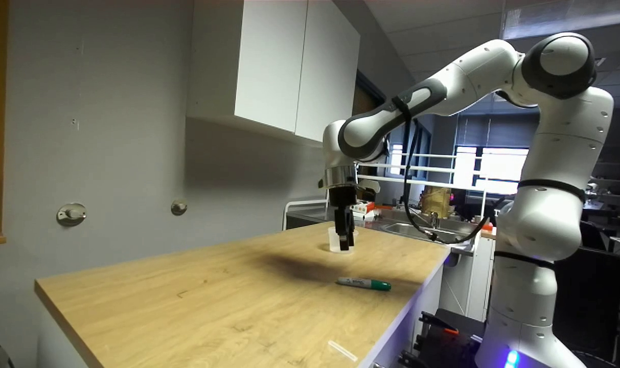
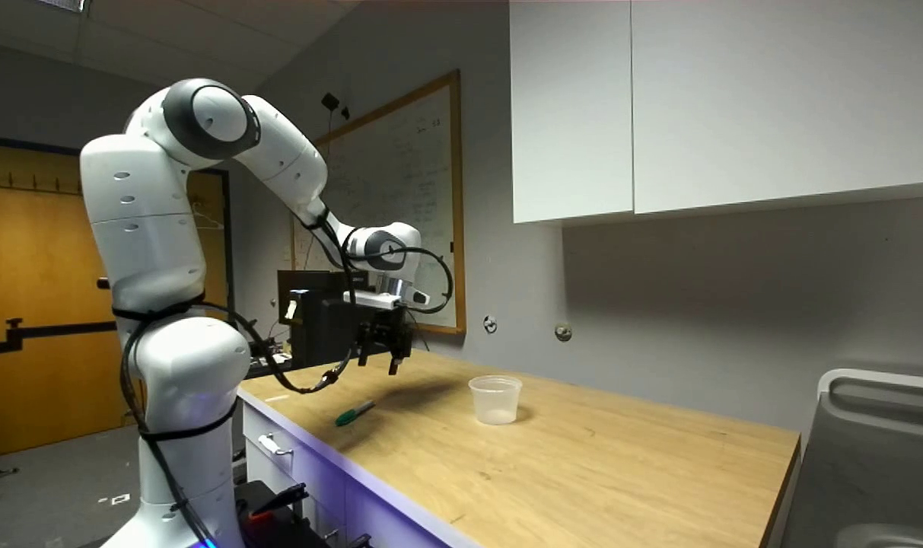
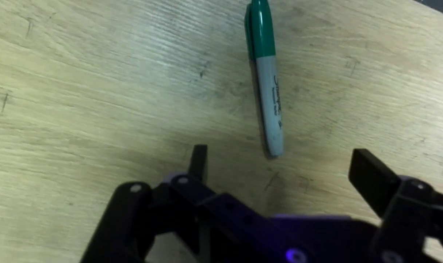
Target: Put the marker in the cup
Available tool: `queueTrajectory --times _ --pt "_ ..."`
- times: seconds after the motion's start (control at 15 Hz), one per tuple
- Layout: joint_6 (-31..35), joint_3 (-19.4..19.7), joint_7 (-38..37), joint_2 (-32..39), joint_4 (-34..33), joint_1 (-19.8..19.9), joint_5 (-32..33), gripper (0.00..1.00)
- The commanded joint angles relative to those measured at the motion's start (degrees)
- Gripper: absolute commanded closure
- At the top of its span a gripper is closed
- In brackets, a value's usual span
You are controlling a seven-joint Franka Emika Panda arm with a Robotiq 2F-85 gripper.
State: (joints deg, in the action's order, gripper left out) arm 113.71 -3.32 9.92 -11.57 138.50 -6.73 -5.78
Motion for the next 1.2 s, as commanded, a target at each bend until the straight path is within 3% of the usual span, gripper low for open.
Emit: queueTrajectory --times 0.0,1.13 --pt "0.98 -0.33 0.53 -1.42 3.37 -0.21 -1.64 0.0" --pt "2.62 -0.66 0.11 4.83 5.73 -0.32 -5.16 0.0"
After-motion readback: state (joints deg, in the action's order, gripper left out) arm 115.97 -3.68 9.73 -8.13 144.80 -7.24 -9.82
